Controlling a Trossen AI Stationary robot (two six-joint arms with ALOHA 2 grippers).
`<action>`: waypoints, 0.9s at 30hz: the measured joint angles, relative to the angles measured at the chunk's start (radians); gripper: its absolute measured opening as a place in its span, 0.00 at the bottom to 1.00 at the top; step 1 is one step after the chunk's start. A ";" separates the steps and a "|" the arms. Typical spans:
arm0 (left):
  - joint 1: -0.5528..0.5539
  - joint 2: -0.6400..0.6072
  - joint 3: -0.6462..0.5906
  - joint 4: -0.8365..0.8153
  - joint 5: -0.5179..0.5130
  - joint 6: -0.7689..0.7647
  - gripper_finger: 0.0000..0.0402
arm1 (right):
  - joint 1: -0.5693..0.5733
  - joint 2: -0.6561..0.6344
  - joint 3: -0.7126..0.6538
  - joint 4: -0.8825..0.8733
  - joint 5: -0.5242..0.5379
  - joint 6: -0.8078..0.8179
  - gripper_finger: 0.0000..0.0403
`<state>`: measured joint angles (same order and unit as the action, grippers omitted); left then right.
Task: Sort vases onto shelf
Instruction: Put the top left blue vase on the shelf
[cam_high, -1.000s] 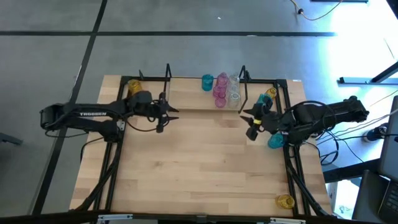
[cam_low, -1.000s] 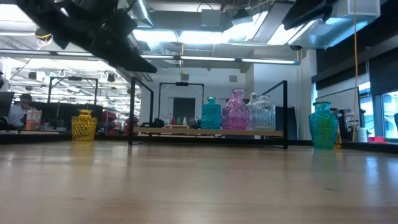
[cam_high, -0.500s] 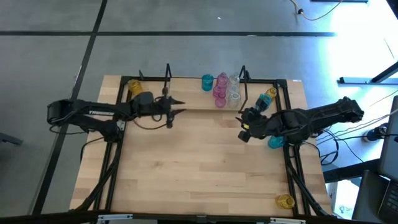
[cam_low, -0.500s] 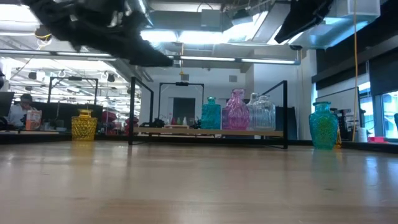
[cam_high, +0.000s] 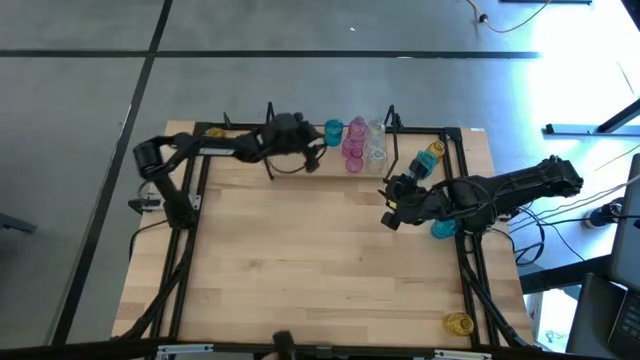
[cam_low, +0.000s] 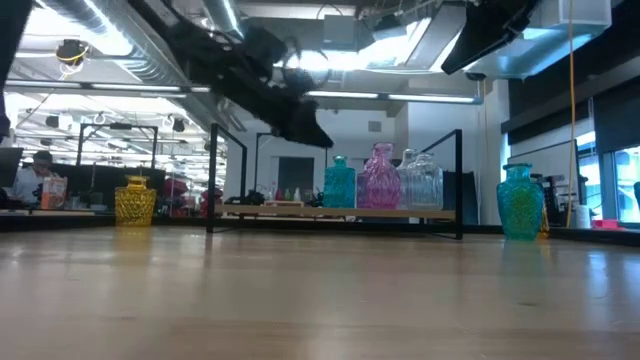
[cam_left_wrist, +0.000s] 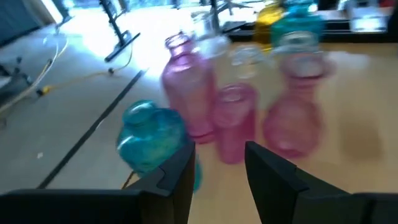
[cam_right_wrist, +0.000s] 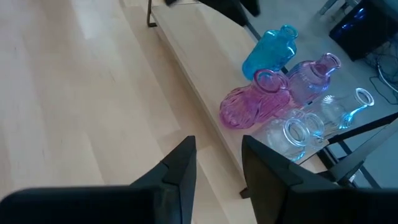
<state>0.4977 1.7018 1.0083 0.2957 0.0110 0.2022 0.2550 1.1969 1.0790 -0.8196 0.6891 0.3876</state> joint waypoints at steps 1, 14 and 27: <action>0.014 0.027 0.020 -0.001 0.000 -0.012 0.33 | 0.000 0.000 0.000 0.000 0.002 0.000 0.29; 0.068 0.146 0.094 0.095 -0.002 -0.039 0.33 | 0.000 0.000 0.000 0.002 0.016 0.000 0.29; 0.083 0.192 0.096 0.144 0.001 -0.036 0.33 | 0.000 0.000 0.000 0.001 0.015 0.000 0.29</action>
<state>0.5807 1.8936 1.1042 0.4393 0.0123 0.1663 0.2550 1.1969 1.0790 -0.8184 0.7040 0.3874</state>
